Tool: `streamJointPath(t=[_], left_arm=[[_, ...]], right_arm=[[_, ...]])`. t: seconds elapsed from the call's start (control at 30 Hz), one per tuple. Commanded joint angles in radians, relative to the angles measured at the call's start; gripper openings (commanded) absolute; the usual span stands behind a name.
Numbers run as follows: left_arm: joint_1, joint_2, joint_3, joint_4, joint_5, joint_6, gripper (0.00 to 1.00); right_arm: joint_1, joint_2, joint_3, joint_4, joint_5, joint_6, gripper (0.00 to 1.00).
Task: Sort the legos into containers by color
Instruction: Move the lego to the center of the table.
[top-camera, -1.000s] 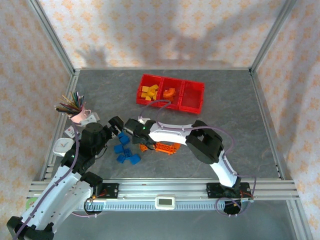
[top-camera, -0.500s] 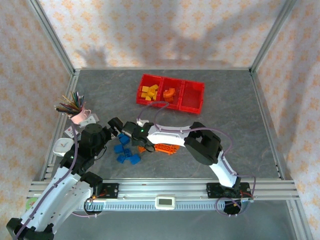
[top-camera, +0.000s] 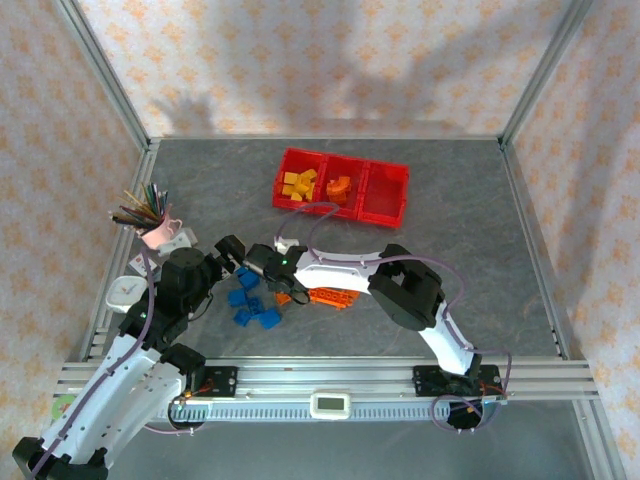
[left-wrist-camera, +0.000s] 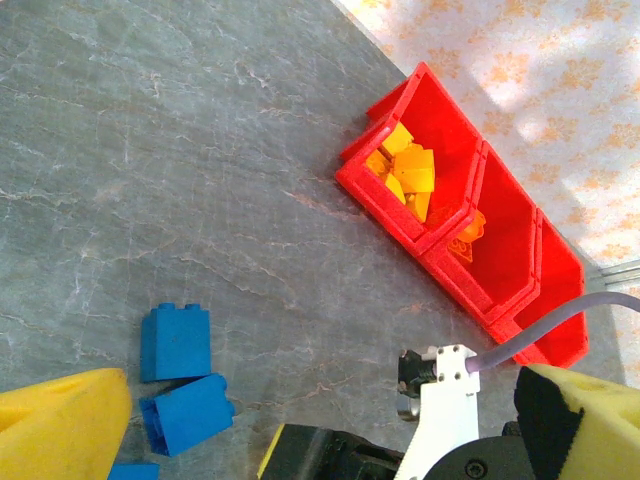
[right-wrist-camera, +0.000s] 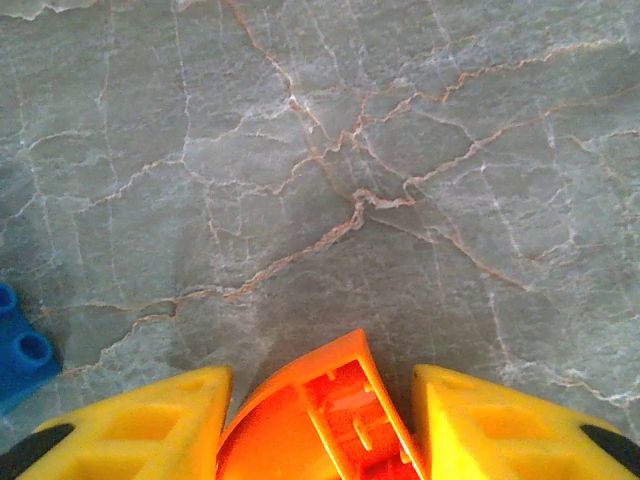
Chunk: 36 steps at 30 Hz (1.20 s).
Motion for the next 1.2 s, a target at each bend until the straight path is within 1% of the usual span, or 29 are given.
streamJointPath(t=[0.0, 0.37, 0.5, 0.87, 1.03, 1.1, 1.17], left_arm=[[0.007, -0.011, 0.030, -0.026, -0.026, -0.002, 0.99], [0.008, -0.005, 0.047, -0.024, -0.023, 0.000, 0.99], [0.008, 0.006, 0.052, -0.019, -0.017, 0.002, 0.99], [0.007, 0.027, 0.052, -0.007, -0.011, 0.002, 1.00], [0.007, 0.028, 0.050, -0.007, -0.017, 0.001, 0.99], [0.008, 0.026, 0.047, -0.008, -0.020, -0.001, 0.99], [0.008, 0.025, 0.046, -0.009, -0.022, -0.002, 0.99]], right_arm=[[0.009, -0.009, -0.009, -0.019, 0.023, -0.006, 0.44], [-0.034, -0.080, -0.027, -0.002, 0.028, -0.036, 0.42], [-0.054, -0.102, -0.040, 0.006, 0.028, -0.056, 0.38], [-0.089, -0.108, -0.042, 0.015, 0.037, -0.095, 0.35], [-0.094, -0.093, -0.045, 0.020, 0.010, -0.101, 0.39], [-0.093, -0.067, -0.031, 0.007, 0.018, -0.105, 0.43], [-0.092, -0.044, -0.016, -0.001, 0.028, -0.106, 0.43]])
